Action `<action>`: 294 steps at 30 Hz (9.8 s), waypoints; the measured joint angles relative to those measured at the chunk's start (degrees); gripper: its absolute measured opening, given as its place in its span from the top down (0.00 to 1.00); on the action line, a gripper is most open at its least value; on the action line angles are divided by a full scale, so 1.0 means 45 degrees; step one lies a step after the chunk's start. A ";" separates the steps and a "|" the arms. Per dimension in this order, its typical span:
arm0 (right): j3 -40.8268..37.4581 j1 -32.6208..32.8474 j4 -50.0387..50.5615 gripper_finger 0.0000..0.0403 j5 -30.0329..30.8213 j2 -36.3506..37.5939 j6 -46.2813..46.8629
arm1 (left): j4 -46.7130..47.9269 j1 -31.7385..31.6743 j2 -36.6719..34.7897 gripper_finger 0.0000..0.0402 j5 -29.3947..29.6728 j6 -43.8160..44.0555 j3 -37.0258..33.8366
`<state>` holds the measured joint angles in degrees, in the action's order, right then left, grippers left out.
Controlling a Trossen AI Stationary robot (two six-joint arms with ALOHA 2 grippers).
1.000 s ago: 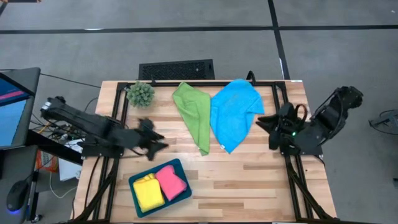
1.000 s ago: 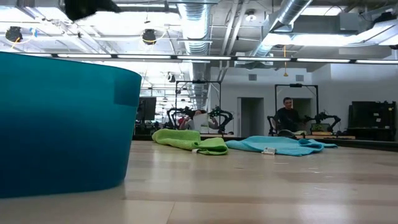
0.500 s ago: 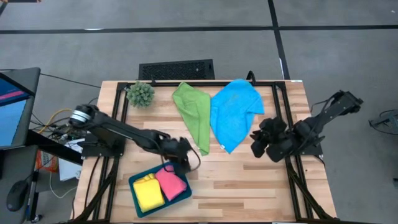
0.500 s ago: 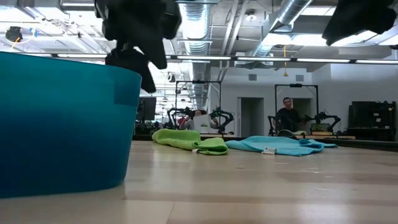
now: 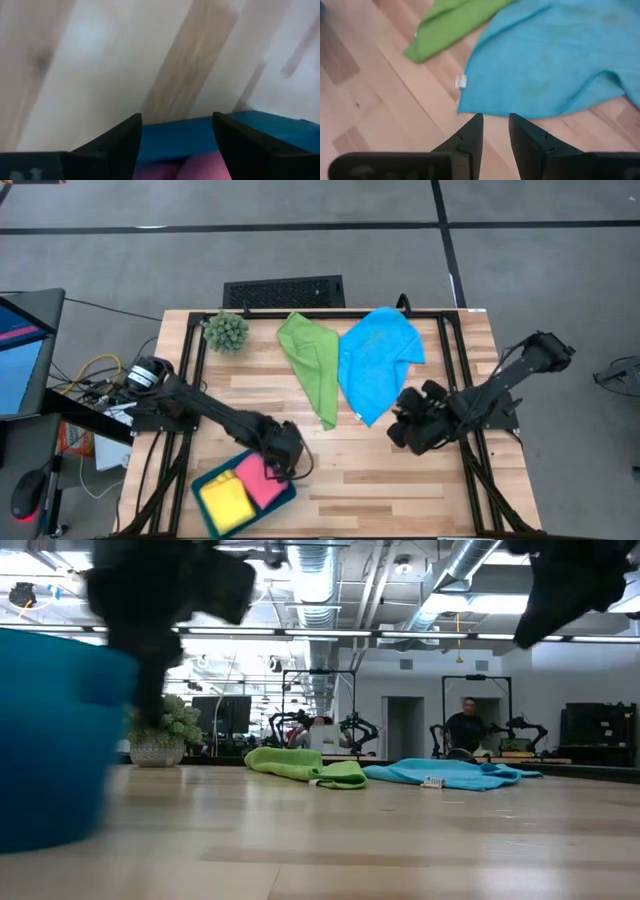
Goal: Fold microfiber towels
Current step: Fold the blue microfiber towel
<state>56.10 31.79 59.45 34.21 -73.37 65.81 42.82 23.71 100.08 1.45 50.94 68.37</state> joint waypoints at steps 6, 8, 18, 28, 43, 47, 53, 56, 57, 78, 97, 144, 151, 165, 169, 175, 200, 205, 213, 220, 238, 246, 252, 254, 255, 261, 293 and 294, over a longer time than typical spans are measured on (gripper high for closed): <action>-0.0005 -0.0672 -0.1417 0.70 -0.1010 -0.1240 -0.1742 | 0.0470 0.0613 -0.0039 0.41 0.0284 0.0841 -0.0002; 0.0010 -0.1080 -0.2303 0.70 -0.1637 -0.1587 -0.2769 | 0.0495 0.0618 -0.0327 0.41 0.0288 0.1002 0.0015; -0.0123 -0.3084 -0.4325 0.67 -0.3450 -0.3081 -0.6312 | 0.0104 -0.0403 -0.3441 0.41 0.1939 0.0847 0.0629; -0.2482 -0.4237 -0.8014 0.63 -0.5613 -0.3487 -0.7005 | -0.1258 -0.1158 -0.5138 0.41 0.2411 -0.0069 0.0629; -0.2866 -0.3880 -0.9262 0.69 -0.5749 -0.4980 -0.6503 | -0.1714 -0.2438 -0.5009 0.41 0.2099 -0.1160 0.0629; -0.2929 -0.3596 -0.9135 0.86 -0.5856 -0.4622 -0.5865 | -0.2124 -0.2781 -0.4577 0.41 0.1890 -0.2022 0.0622; -0.3001 -0.2551 -0.8959 0.95 -0.6611 -0.3746 -0.4550 | -0.3509 -0.3227 -0.3131 0.41 0.0614 -0.4081 0.0620; -0.2998 -0.1537 -0.8925 0.94 -0.6765 -0.3518 -0.3790 | -0.4451 -0.3458 -0.2146 0.41 -0.0257 -0.5014 0.0620; -0.3003 -0.1124 -0.9010 0.95 -0.6781 -0.3492 -0.3521 | -0.4871 -0.3521 -0.1828 0.41 -0.0466 -0.5279 0.0620; -0.2962 0.4600 -0.9137 0.97 -0.6856 -0.3563 0.1115 | -0.5181 -0.4550 0.5335 0.41 -0.2048 -1.1708 0.6862; -0.2958 0.5125 -0.8835 0.95 -0.6580 -0.3558 0.1596 | -0.2699 -0.4863 0.8432 0.41 -0.1666 -1.3899 0.9679; -0.2953 0.5264 -0.8561 0.95 -0.5233 -0.3550 0.3055 | 0.2878 -0.4524 0.8504 0.96 -0.1357 -1.1826 1.3392; -0.2953 0.5264 -0.8608 0.94 -0.5235 -0.3548 0.3401 | 0.4276 -0.4108 0.8504 0.96 -0.1359 -1.1371 1.3988; -0.2949 0.5250 -0.9753 0.95 -0.5243 -0.3548 0.3105 | 0.5498 -0.2980 0.7464 0.96 -0.1272 -0.9487 1.4773; -0.2943 0.5250 -1.0562 0.96 -0.5261 -0.3545 0.2981 | 0.5825 -0.2694 0.7119 0.96 -0.0748 -0.9395 1.4766; -0.2943 0.5250 -1.1105 0.97 -0.5287 -0.3137 0.2833 | 0.6438 -0.2556 0.6907 0.96 -0.0381 -0.9176 1.4770; -0.2943 0.1732 -0.9268 0.97 -0.4247 0.2590 -0.2106 | 0.6606 -0.2577 0.4859 0.94 0.1088 -0.8779 1.4773; -0.2948 0.0733 -0.9169 0.97 -0.4247 0.3702 -0.3156 | 0.6276 -0.2861 0.4210 0.88 0.1714 -0.8910 1.4773; -0.2953 -0.1472 -0.7761 0.97 -0.3557 0.5294 -0.4393 | 0.5442 -0.3983 0.3135 0.94 0.2683 -0.8779 1.4778; -0.2953 -0.3884 -0.6794 0.97 -0.4093 0.6291 -0.5610 | 0.5726 -0.5283 0.3030 0.99 0.2569 -0.9059 1.4740; 0.2004 -0.7507 -0.1626 0.97 -0.0411 0.6721 -0.8829 | 0.3616 -0.8215 0.2850 1.00 0.2754 -1.0918 1.4763; 0.3400 -1.0808 -0.2401 0.97 0.0755 0.6661 -1.2334 | 0.1176 -0.9648 0.2687 1.00 0.2718 -1.1892 1.4778; 0.2769 -1.1073 -0.1208 0.97 -0.0220 0.6862 -1.1562 | 0.1983 -0.9162 0.2753 1.00 0.2600 -1.2409 1.4552; 0.2276 -1.0770 -0.0458 0.97 -0.0635 0.7113 -1.0798 | 0.1998 -0.8756 0.2748 1.00 0.2413 -1.2237 1.3942; 0.1961 -1.0548 -0.0060 0.97 -0.0863 0.7291 -1.0243 | 0.2035 -0.8534 0.2770 1.00 0.2381 -1.2137 1.3591; -0.0392 -0.8236 0.1633 0.97 -0.2659 0.8746 -0.6166 | 0.1180 -0.6946 0.2766 1.00 0.2076 -1.1589 1.0603; -0.4319 0.6446 -0.5743 0.99 -0.3246 0.2858 0.9416 | -0.1099 -0.1483 0.2695 1.00 0.2367 -0.4519 0.4496; -0.3953 0.6641 -0.5791 0.99 -0.3198 0.2572 0.9511 | -0.1014 -0.1435 0.2695 1.00 0.2126 -0.4195 0.4496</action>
<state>38.31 61.68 33.39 19.81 -61.80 108.61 38.25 17.25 112.20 11.02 32.07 88.60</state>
